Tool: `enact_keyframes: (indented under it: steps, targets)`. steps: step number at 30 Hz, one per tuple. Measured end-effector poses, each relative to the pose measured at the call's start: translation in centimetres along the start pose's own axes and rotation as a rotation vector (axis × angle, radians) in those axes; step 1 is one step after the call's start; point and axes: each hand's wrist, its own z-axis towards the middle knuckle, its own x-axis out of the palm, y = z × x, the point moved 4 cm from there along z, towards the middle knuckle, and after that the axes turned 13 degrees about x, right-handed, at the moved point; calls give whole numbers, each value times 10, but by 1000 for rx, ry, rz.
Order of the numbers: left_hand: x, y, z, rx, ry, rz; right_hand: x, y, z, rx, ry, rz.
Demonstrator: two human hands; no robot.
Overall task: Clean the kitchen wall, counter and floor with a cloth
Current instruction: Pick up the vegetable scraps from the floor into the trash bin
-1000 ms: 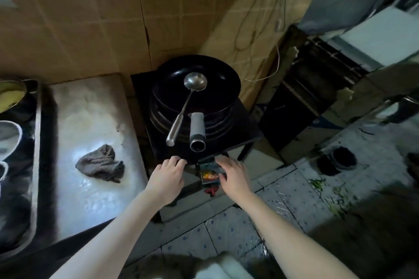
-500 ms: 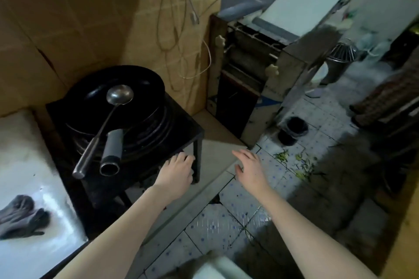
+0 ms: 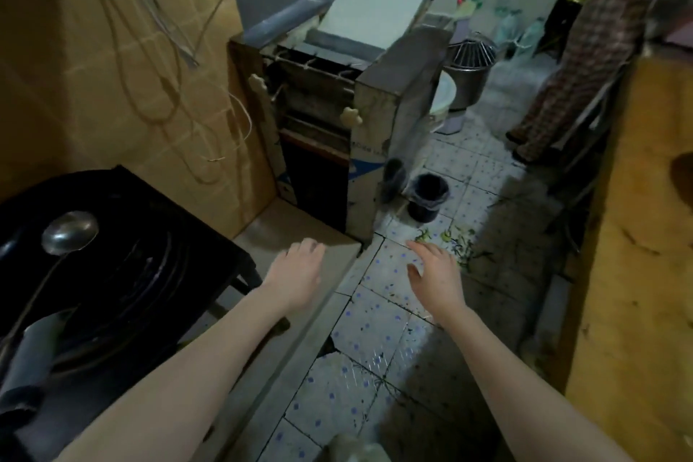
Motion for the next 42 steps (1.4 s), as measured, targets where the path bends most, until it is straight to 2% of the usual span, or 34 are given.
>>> enact_keyframes:
  steps: [9,17,29,36,42]
  targets:
    - [-24,-12,90,135,-55,44,-26,-36,51,129,-73,20]
    - [-36,0,183,252,-40,42,-28,-49,113,180,-144,11]
    - [-55,26,354,404,56,76,-31,-78,223,412,-130,-3]
    - [-37,3,410,481,157,70,-29,-112,254,502,-103,28]
    - [-21,-23,469,447,193,22,-27,-163,297,549,-69,94]
